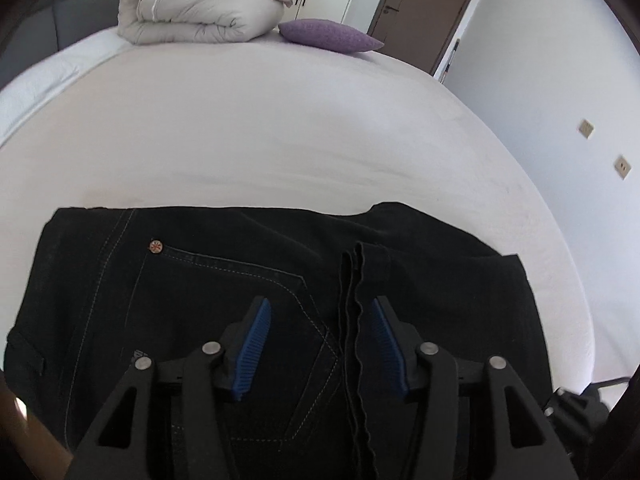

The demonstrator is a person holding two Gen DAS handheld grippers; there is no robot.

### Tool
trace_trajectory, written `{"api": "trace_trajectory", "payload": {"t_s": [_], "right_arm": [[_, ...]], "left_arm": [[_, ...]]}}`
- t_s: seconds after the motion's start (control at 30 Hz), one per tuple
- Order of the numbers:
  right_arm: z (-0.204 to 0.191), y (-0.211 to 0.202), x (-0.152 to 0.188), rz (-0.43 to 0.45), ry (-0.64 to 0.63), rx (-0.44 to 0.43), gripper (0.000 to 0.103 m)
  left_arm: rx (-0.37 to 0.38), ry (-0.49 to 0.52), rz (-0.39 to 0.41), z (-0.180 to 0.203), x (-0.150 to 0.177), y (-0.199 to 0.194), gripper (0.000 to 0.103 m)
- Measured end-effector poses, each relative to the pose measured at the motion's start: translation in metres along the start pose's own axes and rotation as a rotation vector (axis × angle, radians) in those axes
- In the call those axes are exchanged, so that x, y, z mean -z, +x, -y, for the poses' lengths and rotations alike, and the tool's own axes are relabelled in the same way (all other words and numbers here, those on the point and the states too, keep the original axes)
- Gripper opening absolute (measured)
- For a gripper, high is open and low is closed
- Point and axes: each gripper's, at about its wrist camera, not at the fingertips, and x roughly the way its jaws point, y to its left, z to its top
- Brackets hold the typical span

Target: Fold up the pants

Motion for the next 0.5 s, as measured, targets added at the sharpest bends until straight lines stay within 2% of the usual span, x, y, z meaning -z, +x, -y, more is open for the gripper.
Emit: {"api": "trace_trajectory", "payload": {"t_s": [0.07, 0.13, 0.17, 0.23, 0.27, 0.3, 0.4, 0.5], "right_arm": [[0.036, -0.02, 0.001, 0.022, 0.136, -0.074, 0.062], [0.079, -0.036, 0.005, 0.052, 0.293, -0.128, 0.048], [0.1, -0.039, 0.008, 0.066, 0.362, -0.14, 0.031], [0.139, -0.048, 0.017, 0.093, 0.517, -0.185, 0.027], [0.152, -0.049, 0.015, 0.104, 0.558, -0.202, 0.019], [0.166, -0.049, 0.017, 0.113, 0.596, -0.204, 0.016], [0.193, -0.041, 0.025, 0.093, 0.688, -0.283, 0.016], [0.218, -0.028, 0.025, 0.074, 0.724, -0.31, 0.016]], "left_arm": [[-0.033, 0.064, -0.006, 0.015, 0.01, -0.001, 0.054], [-0.065, 0.105, -0.038, 0.018, 0.019, 0.003, 0.054], [-0.087, 0.118, -0.069, 0.022, 0.025, 0.012, 0.054], [-0.113, 0.131, -0.106, 0.017, 0.031, 0.015, 0.055], [-0.127, 0.145, -0.096, 0.018, 0.033, 0.014, 0.055], [-0.137, 0.155, -0.097, 0.019, 0.034, 0.013, 0.055], [-0.145, 0.151, -0.106, 0.021, 0.033, 0.015, 0.056], [-0.154, 0.16, -0.104, 0.023, 0.034, 0.014, 0.057]]}}
